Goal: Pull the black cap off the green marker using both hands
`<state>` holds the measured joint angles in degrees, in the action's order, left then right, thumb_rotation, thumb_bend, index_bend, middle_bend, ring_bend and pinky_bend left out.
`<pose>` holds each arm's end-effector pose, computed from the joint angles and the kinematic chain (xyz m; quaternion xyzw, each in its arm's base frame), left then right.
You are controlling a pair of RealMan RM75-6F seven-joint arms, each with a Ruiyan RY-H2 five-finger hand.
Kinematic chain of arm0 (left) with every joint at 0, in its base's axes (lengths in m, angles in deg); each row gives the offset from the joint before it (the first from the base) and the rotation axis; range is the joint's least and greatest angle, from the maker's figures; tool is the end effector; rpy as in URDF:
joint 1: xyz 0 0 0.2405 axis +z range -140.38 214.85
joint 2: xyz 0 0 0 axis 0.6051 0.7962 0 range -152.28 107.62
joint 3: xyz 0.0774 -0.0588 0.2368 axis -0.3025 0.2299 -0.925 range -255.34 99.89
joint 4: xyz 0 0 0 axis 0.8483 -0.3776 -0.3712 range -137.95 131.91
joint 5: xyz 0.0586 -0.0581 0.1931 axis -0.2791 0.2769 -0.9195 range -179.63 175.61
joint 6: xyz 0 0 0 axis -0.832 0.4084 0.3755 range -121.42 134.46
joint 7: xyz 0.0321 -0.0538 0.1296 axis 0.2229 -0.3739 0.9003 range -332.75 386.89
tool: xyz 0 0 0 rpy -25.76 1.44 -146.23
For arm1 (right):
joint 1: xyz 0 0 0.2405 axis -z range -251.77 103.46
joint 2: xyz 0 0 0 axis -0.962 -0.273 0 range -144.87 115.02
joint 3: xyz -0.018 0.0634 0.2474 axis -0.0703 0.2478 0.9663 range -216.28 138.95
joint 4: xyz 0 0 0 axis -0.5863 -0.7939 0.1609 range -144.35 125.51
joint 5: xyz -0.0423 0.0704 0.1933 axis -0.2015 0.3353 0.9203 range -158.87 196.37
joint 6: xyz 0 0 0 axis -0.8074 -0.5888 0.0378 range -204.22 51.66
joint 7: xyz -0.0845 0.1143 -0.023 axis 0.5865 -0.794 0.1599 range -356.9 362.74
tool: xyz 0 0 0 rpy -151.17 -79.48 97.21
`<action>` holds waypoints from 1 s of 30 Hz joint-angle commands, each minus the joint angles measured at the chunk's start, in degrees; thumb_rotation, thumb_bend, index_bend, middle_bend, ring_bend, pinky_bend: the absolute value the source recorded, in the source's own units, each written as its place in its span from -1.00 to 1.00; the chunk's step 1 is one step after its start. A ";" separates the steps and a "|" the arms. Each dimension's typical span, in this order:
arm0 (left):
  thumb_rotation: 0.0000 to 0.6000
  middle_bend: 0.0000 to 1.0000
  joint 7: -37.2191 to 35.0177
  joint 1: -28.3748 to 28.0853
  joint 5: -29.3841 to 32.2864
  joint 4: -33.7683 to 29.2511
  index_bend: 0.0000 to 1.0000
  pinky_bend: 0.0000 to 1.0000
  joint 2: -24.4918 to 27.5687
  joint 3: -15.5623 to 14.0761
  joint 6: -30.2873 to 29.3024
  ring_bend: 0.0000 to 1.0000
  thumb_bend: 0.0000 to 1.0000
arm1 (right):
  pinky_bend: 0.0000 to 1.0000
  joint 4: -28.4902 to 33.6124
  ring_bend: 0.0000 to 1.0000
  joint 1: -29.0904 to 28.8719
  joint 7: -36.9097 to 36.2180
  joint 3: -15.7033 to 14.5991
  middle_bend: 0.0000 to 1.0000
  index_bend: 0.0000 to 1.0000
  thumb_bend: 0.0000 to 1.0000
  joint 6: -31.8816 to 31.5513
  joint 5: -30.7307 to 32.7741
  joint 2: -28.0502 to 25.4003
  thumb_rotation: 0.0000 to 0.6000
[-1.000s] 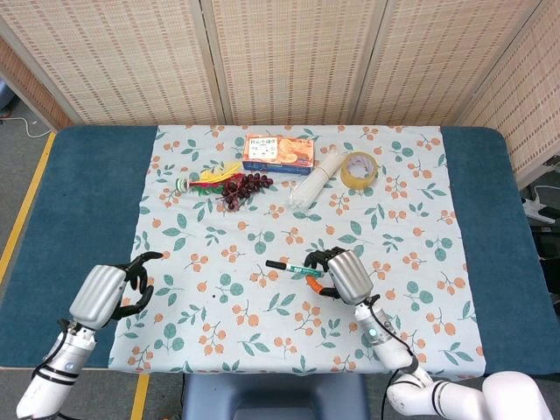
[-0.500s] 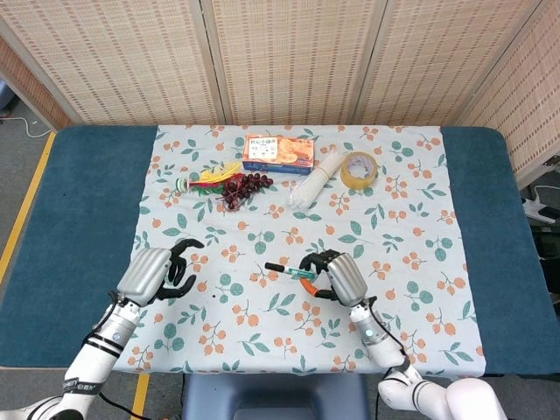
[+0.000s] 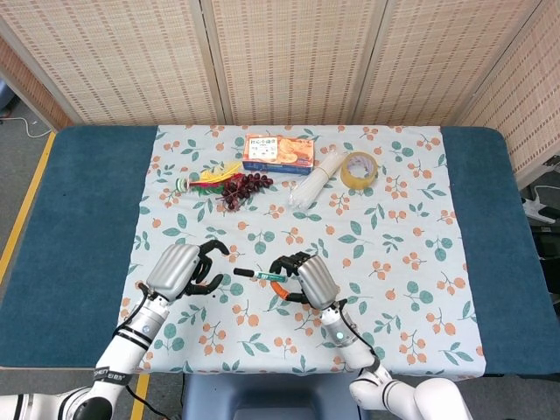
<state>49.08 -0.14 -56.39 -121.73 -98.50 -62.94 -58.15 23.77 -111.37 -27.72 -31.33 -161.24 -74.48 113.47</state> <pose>-0.0888 0.2847 0.0547 -0.6563 -0.4923 -0.4529 0.3489 -0.1234 -0.2927 -0.1171 0.5861 -0.3962 0.6562 0.2627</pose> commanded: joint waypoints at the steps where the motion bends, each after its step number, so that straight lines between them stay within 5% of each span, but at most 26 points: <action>1: 1.00 0.70 0.15 -0.27 -0.34 0.20 -0.24 0.71 -0.13 -0.56 -0.08 0.50 -0.29 | 0.15 -0.29 0.24 -0.32 -0.14 0.36 0.57 0.97 -0.16 -0.01 0.31 0.40 1.00; 30: 1.00 0.76 0.51 -3.77 1.80 2.07 -0.09 0.73 -4.49 -1.08 -1.89 0.51 -0.30 | 0.15 2.82 0.24 -1.66 2.61 0.12 0.57 0.97 -0.16 1.21 2.93 1.60 1.00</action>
<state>49.49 -3.84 -54.48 -119.88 -102.81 -63.94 -59.88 26.59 -113.04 -25.11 -31.19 -160.00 -71.55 115.08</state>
